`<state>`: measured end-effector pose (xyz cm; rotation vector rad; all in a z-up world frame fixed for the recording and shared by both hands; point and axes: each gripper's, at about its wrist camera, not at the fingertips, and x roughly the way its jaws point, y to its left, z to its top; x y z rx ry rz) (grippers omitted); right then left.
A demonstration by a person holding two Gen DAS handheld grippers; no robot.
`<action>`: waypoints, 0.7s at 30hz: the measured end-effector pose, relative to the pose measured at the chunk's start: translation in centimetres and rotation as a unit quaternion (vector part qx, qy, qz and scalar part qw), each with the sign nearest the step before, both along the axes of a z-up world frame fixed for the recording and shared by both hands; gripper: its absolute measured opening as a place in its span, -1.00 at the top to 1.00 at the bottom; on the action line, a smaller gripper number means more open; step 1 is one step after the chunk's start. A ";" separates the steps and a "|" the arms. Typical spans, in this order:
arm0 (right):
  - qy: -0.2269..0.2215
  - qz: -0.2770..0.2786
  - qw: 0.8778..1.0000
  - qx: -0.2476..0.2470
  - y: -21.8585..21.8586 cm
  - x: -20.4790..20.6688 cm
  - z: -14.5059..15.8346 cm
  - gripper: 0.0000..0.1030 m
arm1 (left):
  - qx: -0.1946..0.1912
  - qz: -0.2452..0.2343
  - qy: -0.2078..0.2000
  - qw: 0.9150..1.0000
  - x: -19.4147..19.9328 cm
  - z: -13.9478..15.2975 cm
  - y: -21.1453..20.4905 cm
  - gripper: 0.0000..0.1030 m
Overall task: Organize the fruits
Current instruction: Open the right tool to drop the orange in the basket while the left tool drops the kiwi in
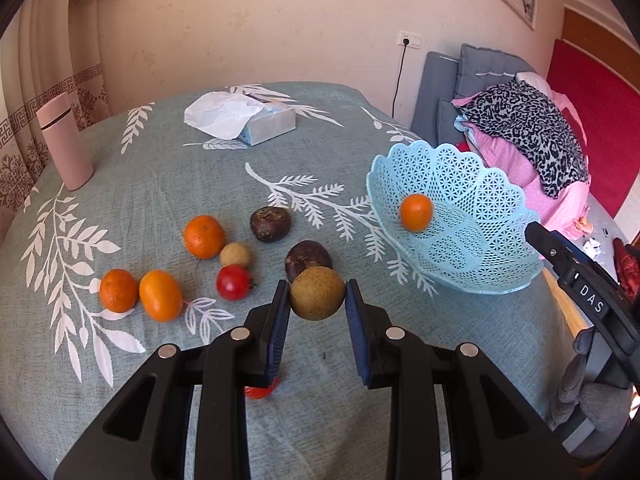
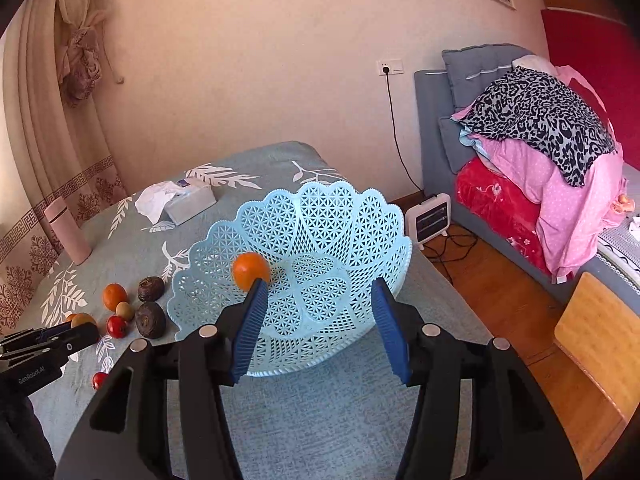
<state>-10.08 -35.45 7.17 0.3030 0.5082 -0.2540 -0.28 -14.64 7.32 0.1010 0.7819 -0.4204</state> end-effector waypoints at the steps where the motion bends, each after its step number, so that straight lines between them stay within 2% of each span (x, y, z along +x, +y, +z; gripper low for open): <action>1: -0.002 -0.002 1.000 0.001 -0.1 -0.1 0.1 -0.08 | -0.001 -0.009 0.001 1.000 0.1 0.1 -0.8 0.45; 9: -0.005 -0.026 0.999 0.026 -1.8 -0.3 0.3 -0.14 | -0.006 -0.081 0.011 0.997 1.0 0.3 -7.0 0.45; 16: -0.006 -0.041 0.999 0.031 -2.4 -0.5 0.2 -0.15 | -0.022 -0.115 0.028 0.993 1.4 0.0 -9.9 0.42; 17: -0.006 -0.042 0.999 0.031 -2.5 -0.5 0.2 -0.15 | -0.025 -0.115 0.028 0.993 1.4 0.0 -10.0 0.33; 18: -0.006 -0.044 0.999 0.031 -2.5 -0.5 0.2 -0.15 | -0.029 -0.114 0.028 0.993 1.5 0.0 -9.9 0.08; 20: -0.006 -0.047 0.998 0.033 -2.7 -0.5 0.1 -0.15 | -0.034 -0.104 0.024 0.994 1.6 0.0 -9.3 -0.18; 21: -0.007 -0.048 0.998 0.033 -2.7 -0.5 0.1 -0.15 | -0.035 -0.100 0.023 0.994 1.7 0.0 -9.0 -0.18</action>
